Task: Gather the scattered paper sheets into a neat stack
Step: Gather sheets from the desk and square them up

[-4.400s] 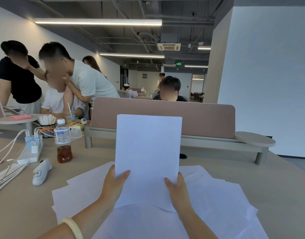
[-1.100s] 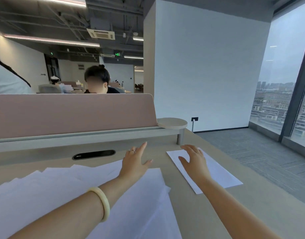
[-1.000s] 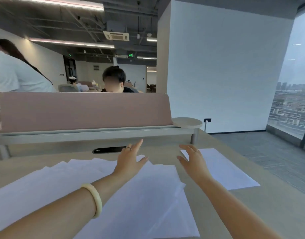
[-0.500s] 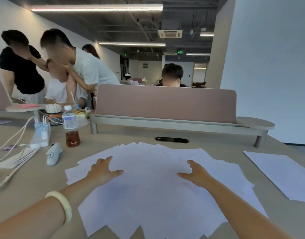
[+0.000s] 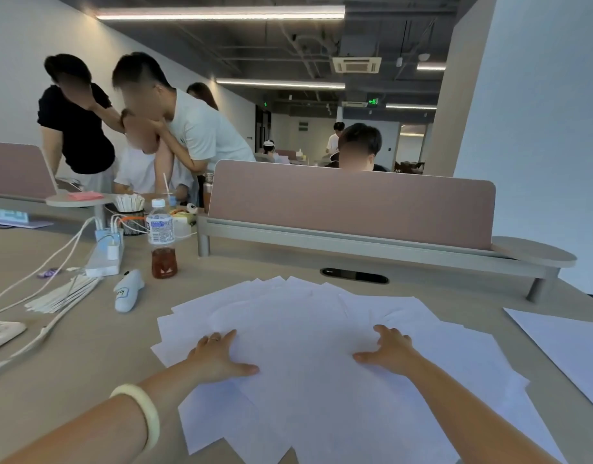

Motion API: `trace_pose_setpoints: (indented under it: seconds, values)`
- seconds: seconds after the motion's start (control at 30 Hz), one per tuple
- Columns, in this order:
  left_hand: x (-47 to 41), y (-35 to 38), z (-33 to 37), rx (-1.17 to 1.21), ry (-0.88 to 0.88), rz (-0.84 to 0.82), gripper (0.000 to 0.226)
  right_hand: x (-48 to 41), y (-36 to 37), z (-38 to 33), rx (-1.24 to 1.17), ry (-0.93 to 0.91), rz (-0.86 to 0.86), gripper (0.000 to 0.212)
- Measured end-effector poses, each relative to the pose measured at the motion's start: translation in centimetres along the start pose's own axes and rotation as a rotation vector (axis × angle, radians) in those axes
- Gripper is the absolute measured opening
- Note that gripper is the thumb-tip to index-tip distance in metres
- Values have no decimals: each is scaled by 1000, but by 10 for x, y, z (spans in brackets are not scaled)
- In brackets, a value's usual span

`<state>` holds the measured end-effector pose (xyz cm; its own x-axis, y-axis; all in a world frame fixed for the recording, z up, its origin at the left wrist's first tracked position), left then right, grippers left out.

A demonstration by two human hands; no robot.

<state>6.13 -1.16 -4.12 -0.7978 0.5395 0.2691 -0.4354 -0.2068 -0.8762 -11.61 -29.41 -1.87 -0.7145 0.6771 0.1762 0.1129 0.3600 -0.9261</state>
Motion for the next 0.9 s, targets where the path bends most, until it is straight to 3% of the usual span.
trace_pose_setpoints:
  seconds: [0.1, 0.27, 0.43, 0.5, 0.6, 0.73, 0.9]
  values:
    - [-3, -5, 8, 216, 15, 11, 121, -4, 1, -1, -57, 3, -37, 92]
    - [-15, -24, 15, 790, 30, 131, 92, -6, 10, -9, -58, -59, -95, 80]
    - [-13, -38, 10, 1407, 47, 103, 71, -1, 13, -9, 91, -121, -39, 75]
    - [-8, -35, 6, 1569, 70, 83, 73, -1, 21, -8, 108, -137, -60, 77]
    - [8, -18, 15, 1567, 143, 17, 47, -2, 28, -8, 124, -137, -64, 77]
    - [25, 6, 46, 1401, 239, -190, 36, 2, 31, -16, 151, -155, -65, 76]
    - [26, 4, 66, 1299, 284, -208, 37, 13, 39, -32, 159, -218, -77, 76]
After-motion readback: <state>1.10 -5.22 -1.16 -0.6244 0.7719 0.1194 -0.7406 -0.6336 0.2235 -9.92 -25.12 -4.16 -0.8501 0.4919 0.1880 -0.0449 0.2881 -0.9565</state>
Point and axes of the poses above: each hand's wrist, its own x-axis away from the middle knuckle, its own y-axis out of the palm, z = x × y, the point moved 10 cm from there along -x, towards the middle knuckle, and after that the axes turned 2 degrees about x, right-handed, at the moved point
